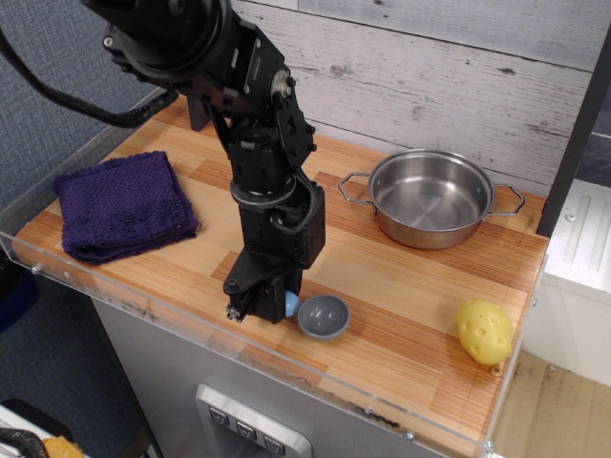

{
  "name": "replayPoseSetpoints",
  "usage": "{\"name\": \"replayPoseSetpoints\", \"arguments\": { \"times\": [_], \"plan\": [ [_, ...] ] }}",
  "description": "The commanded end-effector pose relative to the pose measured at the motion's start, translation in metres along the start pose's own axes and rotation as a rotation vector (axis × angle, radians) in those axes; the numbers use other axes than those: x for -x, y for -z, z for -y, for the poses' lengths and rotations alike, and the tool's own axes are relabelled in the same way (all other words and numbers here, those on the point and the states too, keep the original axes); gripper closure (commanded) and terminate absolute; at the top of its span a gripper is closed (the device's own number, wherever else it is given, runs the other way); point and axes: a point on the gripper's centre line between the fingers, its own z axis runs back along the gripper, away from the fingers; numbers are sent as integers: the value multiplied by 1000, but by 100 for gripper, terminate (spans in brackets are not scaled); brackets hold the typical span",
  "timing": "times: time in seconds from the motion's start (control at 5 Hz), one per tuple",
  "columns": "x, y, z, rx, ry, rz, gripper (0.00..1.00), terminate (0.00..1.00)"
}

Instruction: Place the object onto the table.

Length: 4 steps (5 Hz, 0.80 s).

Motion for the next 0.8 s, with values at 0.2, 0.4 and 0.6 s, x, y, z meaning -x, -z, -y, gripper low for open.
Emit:
{"name": "replayPoseSetpoints", "arguments": {
  "times": [0.2, 0.4, 0.6],
  "plan": [
    [17, -10, 1, -30, -165, -16, 0, 0],
    [20, -16, -2, -46, -197, -6, 0, 0],
    [19, -27, -5, -67, -203, 16, 0, 0]
  ]
}}
